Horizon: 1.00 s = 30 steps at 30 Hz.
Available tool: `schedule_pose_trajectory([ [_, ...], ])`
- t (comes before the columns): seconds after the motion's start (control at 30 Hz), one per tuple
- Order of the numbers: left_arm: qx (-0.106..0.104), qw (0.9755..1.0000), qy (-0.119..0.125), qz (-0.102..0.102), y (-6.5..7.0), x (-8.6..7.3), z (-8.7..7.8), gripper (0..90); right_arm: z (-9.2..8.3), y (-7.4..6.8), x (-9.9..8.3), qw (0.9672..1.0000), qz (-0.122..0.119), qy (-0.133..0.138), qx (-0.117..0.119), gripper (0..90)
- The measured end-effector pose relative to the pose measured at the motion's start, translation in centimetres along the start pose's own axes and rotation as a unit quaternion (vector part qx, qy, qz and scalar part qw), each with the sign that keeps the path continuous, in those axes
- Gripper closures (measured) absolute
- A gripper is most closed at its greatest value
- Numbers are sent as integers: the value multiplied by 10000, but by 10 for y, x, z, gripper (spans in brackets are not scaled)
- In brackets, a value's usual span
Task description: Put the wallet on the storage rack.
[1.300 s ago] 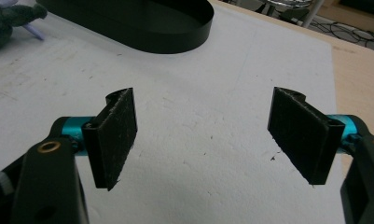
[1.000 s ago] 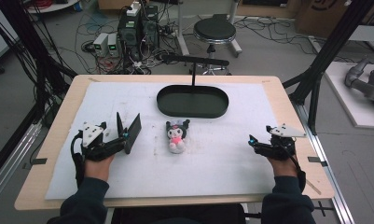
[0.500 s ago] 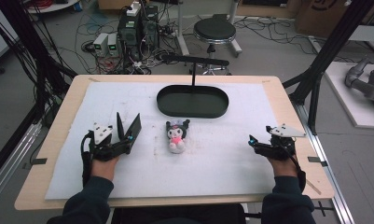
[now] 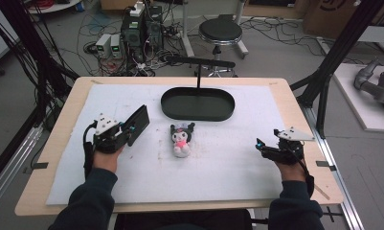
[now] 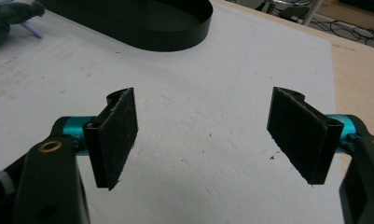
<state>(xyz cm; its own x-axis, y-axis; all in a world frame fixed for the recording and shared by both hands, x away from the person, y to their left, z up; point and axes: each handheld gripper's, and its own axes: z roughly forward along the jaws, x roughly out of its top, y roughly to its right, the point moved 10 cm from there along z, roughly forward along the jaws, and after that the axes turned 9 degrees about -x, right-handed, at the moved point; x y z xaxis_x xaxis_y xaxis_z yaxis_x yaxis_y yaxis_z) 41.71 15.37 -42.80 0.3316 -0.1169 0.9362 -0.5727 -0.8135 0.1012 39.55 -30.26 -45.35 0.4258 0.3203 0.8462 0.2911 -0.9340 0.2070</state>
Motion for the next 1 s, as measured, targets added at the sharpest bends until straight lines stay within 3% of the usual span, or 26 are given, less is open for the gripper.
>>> schedule_pose_trajectory([
  [0.2,-506,9984,241,48,8,35,19,755,0,1,-1,10000,35,-12,9,249],
  [0.37,-826,9961,313,71,11,52,38,755,0,2,-1,10000,49,10,6,249],
  [0.63,-1137,9929,361,-20,14,70,73,755,-2,6,-1,9999,105,34,-21,249],
  [1.0,-1399,9896,220,253,34,93,122,755,-3,12,-5,9998,180,39,-36,249],
])
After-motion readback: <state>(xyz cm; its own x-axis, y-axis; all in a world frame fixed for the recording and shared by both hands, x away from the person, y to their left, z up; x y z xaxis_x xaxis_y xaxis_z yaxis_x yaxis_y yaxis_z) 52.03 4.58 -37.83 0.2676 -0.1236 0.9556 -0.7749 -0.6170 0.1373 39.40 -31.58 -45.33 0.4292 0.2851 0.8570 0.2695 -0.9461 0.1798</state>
